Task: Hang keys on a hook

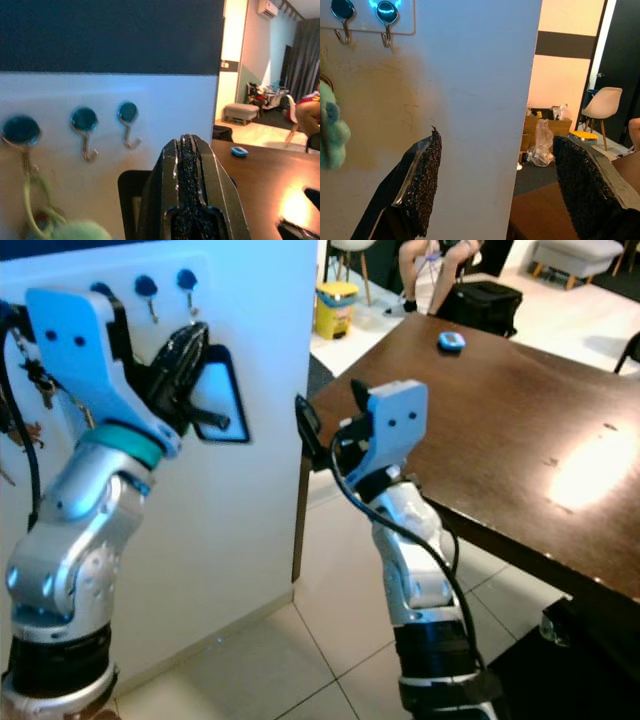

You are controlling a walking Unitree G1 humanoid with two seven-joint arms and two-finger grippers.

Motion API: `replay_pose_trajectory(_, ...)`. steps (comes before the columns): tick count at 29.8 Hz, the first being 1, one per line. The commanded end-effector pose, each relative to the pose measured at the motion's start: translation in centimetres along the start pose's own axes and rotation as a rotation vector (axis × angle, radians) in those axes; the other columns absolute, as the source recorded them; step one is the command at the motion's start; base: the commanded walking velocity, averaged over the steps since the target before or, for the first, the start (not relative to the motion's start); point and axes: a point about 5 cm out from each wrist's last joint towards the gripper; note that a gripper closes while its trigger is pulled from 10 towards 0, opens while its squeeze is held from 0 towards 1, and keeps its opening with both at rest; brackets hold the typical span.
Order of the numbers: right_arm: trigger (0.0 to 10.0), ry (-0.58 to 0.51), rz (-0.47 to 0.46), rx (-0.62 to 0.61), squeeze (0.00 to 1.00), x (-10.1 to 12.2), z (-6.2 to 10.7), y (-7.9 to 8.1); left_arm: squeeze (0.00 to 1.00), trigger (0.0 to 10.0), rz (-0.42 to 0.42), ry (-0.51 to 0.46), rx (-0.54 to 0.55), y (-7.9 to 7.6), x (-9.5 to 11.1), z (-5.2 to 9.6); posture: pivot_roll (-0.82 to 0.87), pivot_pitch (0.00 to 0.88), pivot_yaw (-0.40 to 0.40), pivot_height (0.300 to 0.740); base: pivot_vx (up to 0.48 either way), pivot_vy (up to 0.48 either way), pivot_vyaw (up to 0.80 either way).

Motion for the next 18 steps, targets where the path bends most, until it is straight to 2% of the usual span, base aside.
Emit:
replay_pose_trajectory(1, 10.0, 0.011, 0.006, 0.002, 0.0, -0.2, 0.0, 0.1, 0.0, 10.0, 0.005, -0.03, 0.002, 0.1, 0.6, -0.4, -0.06, 0.056, 0.066, 0.74, 0.0, 0.0, 0.0)
replay_pose_trajectory(2, 10.0, 0.011, 0.006, 0.002, 0.0, -0.2, 0.0, 0.1, 0.0, 10.0, 0.005, -0.03, 0.002, 0.1, 0.6, -0.4, -0.06, 0.056, 0.066, 0.74, 0.0, 0.0, 0.0)
replay_pose_trajectory(3, 10.0, 0.017, 0.004, 0.006, 0.0, -0.4, 0.0, 0.2, 0.0, 10.0, -0.007, -0.036, -0.005, -0.2, 1.0, -1.3, -0.06, 0.054, 0.066, 0.74, 0.0, 0.0, 0.0)
replay_pose_trajectory(4, 10.0, 0.018, 0.002, 0.008, 0.0, -0.5, 0.0, 0.3, 0.0, 10.0, -0.015, -0.035, -0.004, -0.2, 1.0, -1.6, -0.06, 0.054, 0.066, 0.74, 0.0, 0.0, 0.0)
replay_pose_trajectory(10, 10.0, 0.016, -0.001, 0.012, 0.0, -0.7, -0.1, 0.4, 0.0, 10.0, -0.03, -0.024, -0.011, -0.5, 0.7, -2.7, -0.06, 0.052, 0.069, 0.74, 0.0, 0.0, 0.0)
replay_pose_trajectory(18, 10.0, 0.006, 0.004, 0.011, 0.0, -0.4, -0.2, 0.1, 0.0, 10.0, -0.02, 0.013, -0.035, -0.9, -0.2, -2.8, -0.06, 0.049, 0.067, 0.74, 0.0, 0.0, 0.0)
Point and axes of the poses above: a point about 5 cm out from each wrist's last joint towards the gripper, its own z axis pointing back from the gripper into the wrist, its own x axis along the axis of the wrist's last joint, y = z × x, and after that the axes turned 1 degree about z, right-handed
